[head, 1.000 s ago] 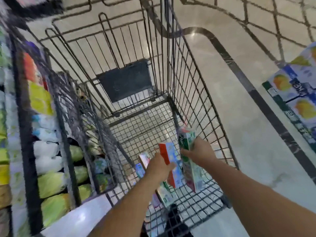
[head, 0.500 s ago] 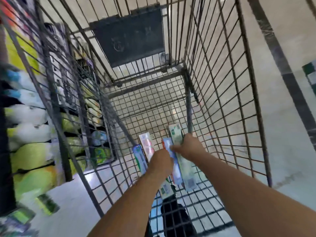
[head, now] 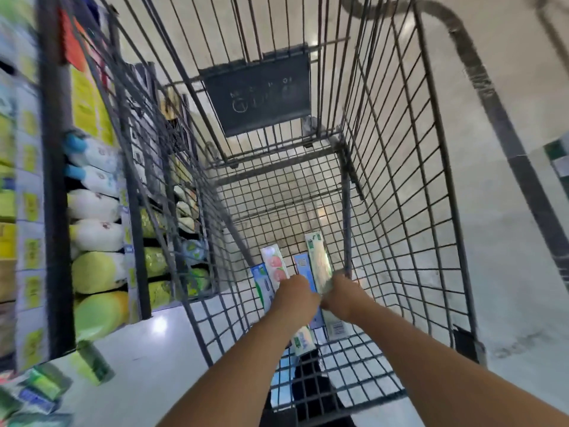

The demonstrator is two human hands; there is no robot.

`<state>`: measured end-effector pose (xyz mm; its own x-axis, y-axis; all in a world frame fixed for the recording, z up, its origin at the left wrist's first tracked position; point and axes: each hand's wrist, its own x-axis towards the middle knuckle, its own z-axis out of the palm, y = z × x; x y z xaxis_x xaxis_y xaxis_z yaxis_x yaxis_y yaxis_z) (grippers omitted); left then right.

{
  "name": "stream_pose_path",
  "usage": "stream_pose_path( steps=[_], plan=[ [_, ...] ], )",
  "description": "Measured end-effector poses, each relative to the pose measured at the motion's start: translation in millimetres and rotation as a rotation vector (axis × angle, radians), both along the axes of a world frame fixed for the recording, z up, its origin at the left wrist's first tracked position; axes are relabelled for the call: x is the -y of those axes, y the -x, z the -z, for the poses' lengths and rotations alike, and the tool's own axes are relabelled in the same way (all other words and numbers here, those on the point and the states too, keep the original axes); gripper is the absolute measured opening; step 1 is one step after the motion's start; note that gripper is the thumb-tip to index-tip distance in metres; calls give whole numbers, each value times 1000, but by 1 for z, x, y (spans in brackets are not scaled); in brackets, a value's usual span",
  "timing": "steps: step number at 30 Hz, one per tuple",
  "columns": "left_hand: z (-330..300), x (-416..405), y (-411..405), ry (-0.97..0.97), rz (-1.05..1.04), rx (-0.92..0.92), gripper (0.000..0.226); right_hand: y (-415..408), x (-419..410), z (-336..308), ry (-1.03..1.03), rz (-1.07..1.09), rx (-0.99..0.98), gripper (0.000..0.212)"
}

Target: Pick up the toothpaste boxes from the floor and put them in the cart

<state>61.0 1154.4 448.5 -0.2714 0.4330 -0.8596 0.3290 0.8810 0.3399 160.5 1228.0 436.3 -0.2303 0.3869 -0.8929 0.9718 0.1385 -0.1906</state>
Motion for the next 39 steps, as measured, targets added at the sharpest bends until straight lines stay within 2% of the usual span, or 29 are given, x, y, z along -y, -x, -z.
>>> stream_pose_path(
  steps=[3, 6, 9, 13, 19, 24, 28, 31, 36, 39],
  plan=[
    [-39, 15, 10, -30, 86, 14, 23, 1, 1, -39, -6, -53, -20, 53],
    [-90, 35, 32, -17, 101, -24, 44, 4, -2, -92, -46, -62, -88, 62],
    [-155, 55, 63, -52, 144, -144, 52, 22, -10, -160, -139, -155, -180, 69],
    [-254, 78, 111, -171, 160, -351, 42, 58, -15, -257, -275, -312, -323, 77],
    [-378, 100, 144, -282, 188, -603, 90, 89, -6, -380, -614, -604, -498, 102],
    [-414, 151, 133, -265, 287, -644, 100, 85, 32, -432, -768, -758, -495, 110],
    [-411, 232, 121, -254, 270, -601, 99, 81, 102, -447, -777, -846, -473, 105],
    [-412, 315, 117, -222, 242, -629, 103, 85, 179, -455, -747, -926, -483, 115],
    [-425, 498, 113, -195, 9, -718, 97, 116, 338, -465, -739, -1163, -578, 104],
    [-429, 631, 102, -108, -153, -808, 95, 144, 442, -462, -735, -1318, -679, 114]
  ],
)
